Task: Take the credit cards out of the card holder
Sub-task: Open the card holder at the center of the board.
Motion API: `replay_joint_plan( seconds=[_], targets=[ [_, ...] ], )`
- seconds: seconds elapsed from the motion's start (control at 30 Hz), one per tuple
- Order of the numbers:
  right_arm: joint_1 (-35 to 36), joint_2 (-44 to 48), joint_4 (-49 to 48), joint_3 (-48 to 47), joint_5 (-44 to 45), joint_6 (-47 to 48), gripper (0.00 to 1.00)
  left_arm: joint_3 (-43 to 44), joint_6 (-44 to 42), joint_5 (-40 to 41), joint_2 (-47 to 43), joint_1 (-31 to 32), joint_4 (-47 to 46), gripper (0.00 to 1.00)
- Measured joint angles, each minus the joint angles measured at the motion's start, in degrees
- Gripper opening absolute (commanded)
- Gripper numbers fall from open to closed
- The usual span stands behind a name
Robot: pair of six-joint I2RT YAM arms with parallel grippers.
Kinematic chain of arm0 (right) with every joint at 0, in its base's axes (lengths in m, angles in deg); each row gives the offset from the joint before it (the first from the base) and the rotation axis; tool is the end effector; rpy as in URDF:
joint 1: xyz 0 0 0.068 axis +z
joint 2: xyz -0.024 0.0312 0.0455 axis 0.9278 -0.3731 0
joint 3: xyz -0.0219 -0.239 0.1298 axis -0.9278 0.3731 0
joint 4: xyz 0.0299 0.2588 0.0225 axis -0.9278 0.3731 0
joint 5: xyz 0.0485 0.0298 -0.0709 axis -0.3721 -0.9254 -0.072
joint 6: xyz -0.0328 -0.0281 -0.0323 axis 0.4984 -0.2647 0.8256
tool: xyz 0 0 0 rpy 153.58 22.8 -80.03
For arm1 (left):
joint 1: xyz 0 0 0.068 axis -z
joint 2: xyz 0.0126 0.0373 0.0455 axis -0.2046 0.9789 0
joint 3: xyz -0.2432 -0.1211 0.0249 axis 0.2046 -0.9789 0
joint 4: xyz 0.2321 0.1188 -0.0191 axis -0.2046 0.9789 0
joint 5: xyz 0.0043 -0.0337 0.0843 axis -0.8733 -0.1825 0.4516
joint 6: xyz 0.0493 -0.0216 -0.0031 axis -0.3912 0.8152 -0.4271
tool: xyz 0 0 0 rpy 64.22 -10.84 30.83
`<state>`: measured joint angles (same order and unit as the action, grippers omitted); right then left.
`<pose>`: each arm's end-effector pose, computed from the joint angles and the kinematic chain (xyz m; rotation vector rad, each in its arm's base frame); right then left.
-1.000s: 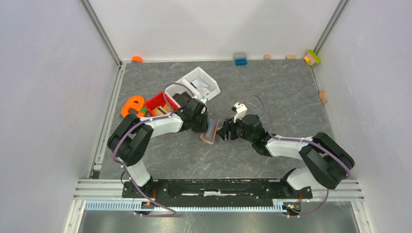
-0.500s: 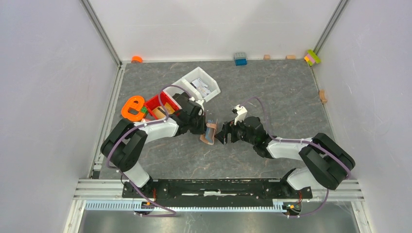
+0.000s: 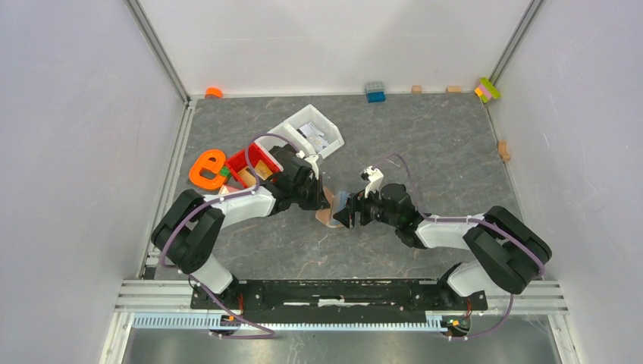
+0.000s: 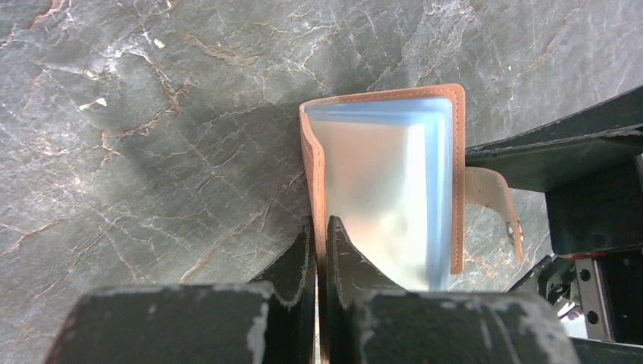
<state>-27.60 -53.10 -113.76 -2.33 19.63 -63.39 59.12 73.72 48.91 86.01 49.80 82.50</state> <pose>0.1935 0.1769 0.1527 -0.4152 2.0608 0.9967 0.2454 -0.2013 0.1681 0.2475 2.5068 -0.8037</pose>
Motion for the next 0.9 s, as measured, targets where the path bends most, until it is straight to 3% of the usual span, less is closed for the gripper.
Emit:
replay_joint_plan(
  seconds=[0.2, 0.33, 0.5, 0.8, 0.9],
  targets=[
    [0.0, -0.8, 0.6, -0.2, 0.1, 0.2, 0.68, 0.0, 0.2, -0.9, 0.0, 0.0, -0.6, 0.02],
    [0.0, -0.8, 0.5, -0.3, 0.1, 0.2, 0.67, 0.0, 0.2, -0.6, 0.0, 0.0, -0.1, 0.02],
    [0.0, -0.2, -0.2, -0.3, 0.0, 0.2, 0.53, 0.7, 0.2, 0.0, 1.7, 0.0, 0.9, 0.02],
    [0.0, -0.1, -0.9, -0.3, -0.5, 0.2, 0.46, 1.6, 0.2, -0.1, 3.3, 0.0, 2.3, 0.02],
    [0.0, -0.1, -1.0, -0.3, -0.5, 0.2, 0.39, 1.7, 0.2, 0.0, 3.3, 0.0, 2.6, 0.02]
  ],
)
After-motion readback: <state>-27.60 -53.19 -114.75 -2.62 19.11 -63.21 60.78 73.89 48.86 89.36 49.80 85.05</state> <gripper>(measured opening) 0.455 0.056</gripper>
